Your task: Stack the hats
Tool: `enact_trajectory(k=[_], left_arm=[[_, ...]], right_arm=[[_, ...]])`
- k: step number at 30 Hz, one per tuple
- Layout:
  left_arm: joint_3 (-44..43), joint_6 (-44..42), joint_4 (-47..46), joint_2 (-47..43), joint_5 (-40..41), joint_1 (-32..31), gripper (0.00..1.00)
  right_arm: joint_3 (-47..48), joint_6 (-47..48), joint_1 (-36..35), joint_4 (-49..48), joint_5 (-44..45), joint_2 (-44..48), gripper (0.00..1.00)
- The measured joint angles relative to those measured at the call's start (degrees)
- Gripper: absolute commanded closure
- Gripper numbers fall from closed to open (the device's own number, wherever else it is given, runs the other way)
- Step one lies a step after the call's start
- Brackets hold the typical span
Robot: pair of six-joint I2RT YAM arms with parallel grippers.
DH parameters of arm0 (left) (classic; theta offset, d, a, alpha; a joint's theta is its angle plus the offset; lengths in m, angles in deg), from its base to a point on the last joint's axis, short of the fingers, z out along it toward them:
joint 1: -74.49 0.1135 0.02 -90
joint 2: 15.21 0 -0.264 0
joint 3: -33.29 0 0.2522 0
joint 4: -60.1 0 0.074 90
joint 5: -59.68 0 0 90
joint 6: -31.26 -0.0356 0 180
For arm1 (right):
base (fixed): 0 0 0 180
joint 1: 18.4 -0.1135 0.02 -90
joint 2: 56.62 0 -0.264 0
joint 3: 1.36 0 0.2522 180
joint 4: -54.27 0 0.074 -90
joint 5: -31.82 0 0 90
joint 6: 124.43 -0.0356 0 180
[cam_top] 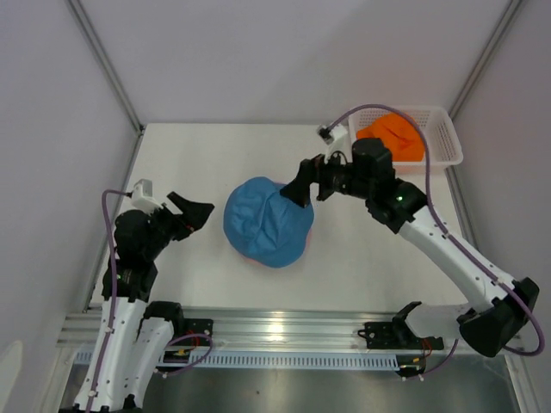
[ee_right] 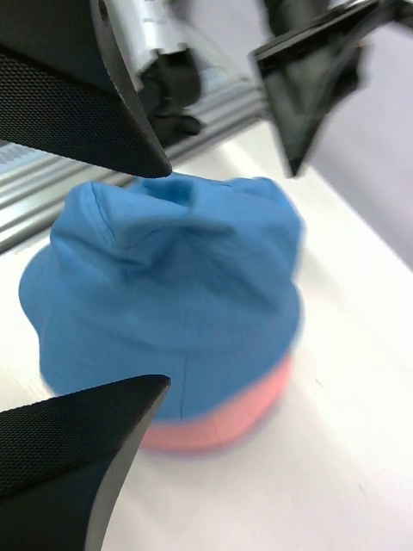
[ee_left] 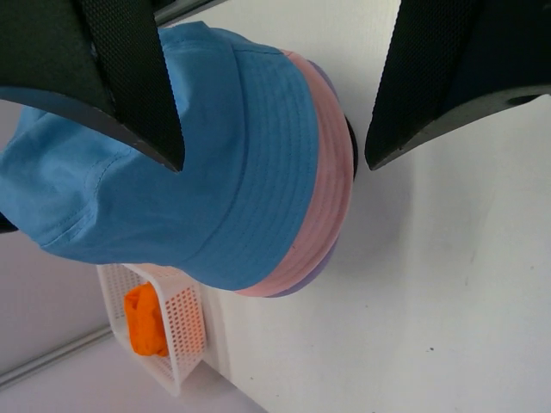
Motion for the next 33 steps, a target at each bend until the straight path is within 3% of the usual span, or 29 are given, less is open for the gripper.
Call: enact_trajectory(k=[4, 9, 17, 21, 23, 25, 33], left_arm=[[2.80, 3.02, -5.03, 0.17, -2.23, 0.00, 0.15], [5.73, 5.33, -9.77, 0.17, -4.74, 0.00, 0.14], [6.99, 5.42, -11.32, 0.33, -6.29, 0.00, 0.14], [6.99, 5.38, -11.41, 0.76, -6.45, 0.00, 0.14], [6.99, 5.35, -11.41, 1.01, -6.49, 0.00, 0.15], [7.23, 5.33, -11.52, 1.25, -6.49, 0.00, 0.15], [8.48, 5.22, -11.58, 1.68, -6.88, 0.00, 0.15]], right_arm=[[0.61, -3.58, 8.22, -2.40, 1.05, 4.70, 0.01], [-3.32, -7.39, 15.69, -7.50, 1.53, 5.86, 0.10], [-15.45, -14.08, 16.46, -11.39, -4.70, -1.79, 0.25], [-16.50, -16.52, 16.46, -13.27, -7.26, -2.82, 0.30], [-16.50, -17.68, 16.46, -15.78, -8.81, -2.82, 0.40], [-16.55, -19.02, 16.44, -18.03, -10.43, -3.04, 0.43], [-19.30, -24.04, 16.06, -24.02, -14.67, -3.87, 0.43]])
